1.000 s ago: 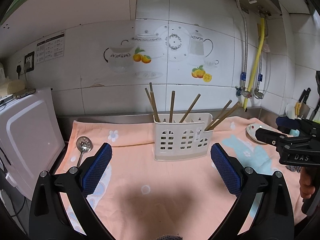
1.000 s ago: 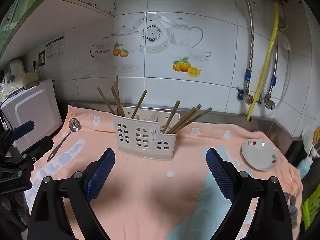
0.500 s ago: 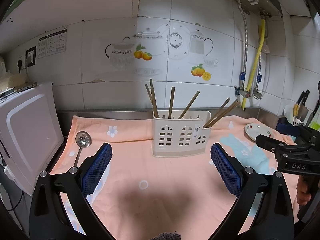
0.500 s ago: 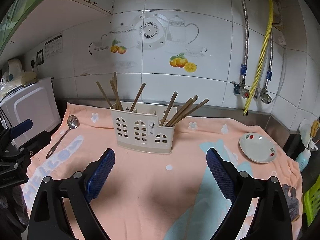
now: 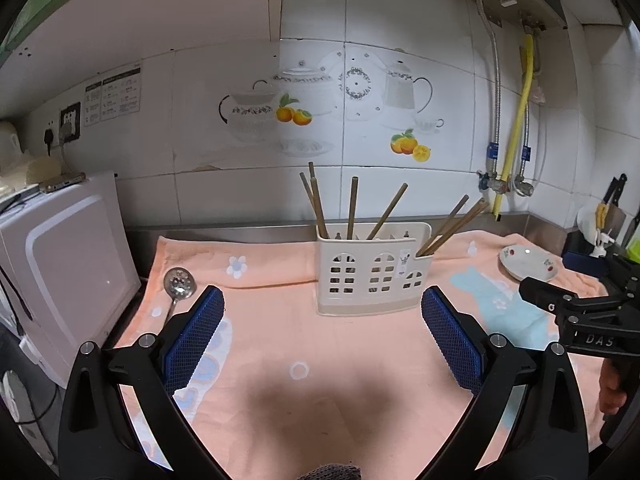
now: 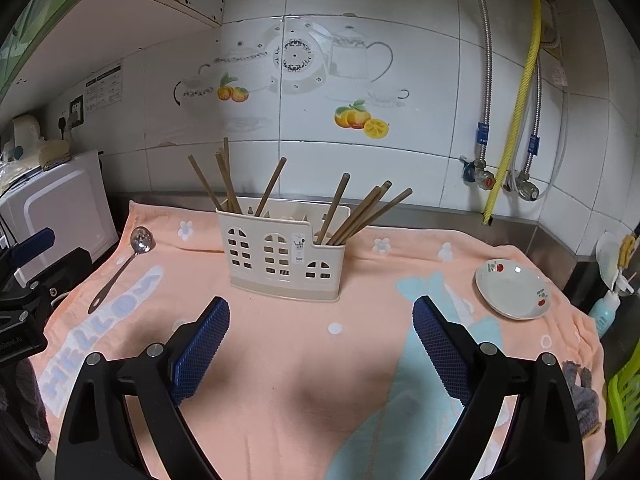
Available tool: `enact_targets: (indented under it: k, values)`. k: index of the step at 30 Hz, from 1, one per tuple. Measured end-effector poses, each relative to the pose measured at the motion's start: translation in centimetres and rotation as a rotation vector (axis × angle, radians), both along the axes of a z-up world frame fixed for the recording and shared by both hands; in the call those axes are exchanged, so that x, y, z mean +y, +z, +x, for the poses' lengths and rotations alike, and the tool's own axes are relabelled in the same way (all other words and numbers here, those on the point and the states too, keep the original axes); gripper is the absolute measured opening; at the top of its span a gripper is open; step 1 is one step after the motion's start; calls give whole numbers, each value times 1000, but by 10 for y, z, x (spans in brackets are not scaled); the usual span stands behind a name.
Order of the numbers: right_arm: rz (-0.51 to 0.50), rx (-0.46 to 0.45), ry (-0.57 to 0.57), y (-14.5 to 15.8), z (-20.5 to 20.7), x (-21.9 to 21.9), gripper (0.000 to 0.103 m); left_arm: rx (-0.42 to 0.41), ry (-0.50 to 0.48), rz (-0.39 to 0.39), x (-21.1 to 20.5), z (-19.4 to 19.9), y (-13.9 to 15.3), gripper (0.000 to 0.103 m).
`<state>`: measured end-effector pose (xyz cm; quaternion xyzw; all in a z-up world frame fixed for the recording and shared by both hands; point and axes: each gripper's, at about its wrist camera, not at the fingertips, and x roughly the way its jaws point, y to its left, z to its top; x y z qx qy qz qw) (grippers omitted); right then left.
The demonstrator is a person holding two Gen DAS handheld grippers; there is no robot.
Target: Organize utensils
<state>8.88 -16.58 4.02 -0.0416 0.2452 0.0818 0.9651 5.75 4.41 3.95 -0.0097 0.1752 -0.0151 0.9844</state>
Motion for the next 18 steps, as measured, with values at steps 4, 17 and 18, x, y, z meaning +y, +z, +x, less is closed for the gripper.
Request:
enact_targets:
  k: [4,17,18]
  values:
    - [-7,1,-1,-2,0,1,90,-1,11,32,-3,0,0,98]
    - [-3,19,-2,-8,-1,2,90,21,22,51,-8,1,-5,98]
    - [-1,21,-3,-9,-1,2,90,24,24,52,-9,1,-6,98]
